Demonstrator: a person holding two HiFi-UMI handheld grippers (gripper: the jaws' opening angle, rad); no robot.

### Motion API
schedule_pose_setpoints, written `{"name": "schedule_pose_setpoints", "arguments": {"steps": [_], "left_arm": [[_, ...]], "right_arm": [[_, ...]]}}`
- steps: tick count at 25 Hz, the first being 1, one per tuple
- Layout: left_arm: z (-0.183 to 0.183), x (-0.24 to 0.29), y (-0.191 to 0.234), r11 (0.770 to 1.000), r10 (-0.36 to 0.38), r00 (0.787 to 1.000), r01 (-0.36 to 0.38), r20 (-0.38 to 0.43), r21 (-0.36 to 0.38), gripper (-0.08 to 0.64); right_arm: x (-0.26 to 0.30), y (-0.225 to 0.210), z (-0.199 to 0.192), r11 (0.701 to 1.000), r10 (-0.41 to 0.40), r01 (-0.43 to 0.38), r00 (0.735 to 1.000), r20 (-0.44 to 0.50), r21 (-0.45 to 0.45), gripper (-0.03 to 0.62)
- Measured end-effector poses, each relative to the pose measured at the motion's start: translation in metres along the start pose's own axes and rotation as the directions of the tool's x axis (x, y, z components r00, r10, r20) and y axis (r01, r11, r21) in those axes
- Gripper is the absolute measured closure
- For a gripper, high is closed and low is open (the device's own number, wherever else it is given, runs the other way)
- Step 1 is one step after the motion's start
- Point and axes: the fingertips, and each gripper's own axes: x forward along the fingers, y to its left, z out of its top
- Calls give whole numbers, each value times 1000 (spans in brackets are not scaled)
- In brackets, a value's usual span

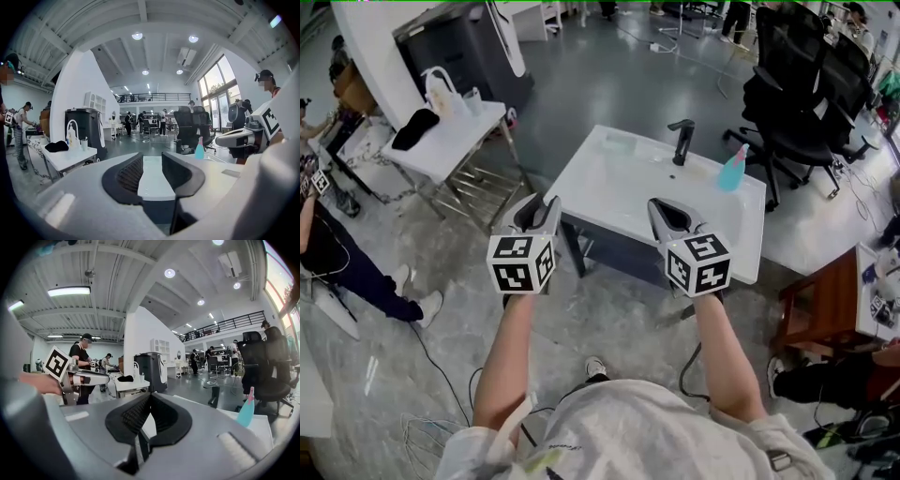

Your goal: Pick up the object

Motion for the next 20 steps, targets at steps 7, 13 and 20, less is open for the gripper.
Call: {"name": "schedule_pose_setpoints", "arguments": {"steps": [7,13,20], "left_arm": [[2,25,36,999,-51,999,51,-9,4,397],[-1,46,55,996,-86,996,86,1,-14,371],[-3,68,62,993,-114,993,114,-8,-8,371]], "right_arm": [[35,5,12,999,-50,50,999,1,-1,589],[58,4,14,996,-86,86,996,-5,-6,589],[73,-6,14,993,-120,120,993,-6,0,589]]}}
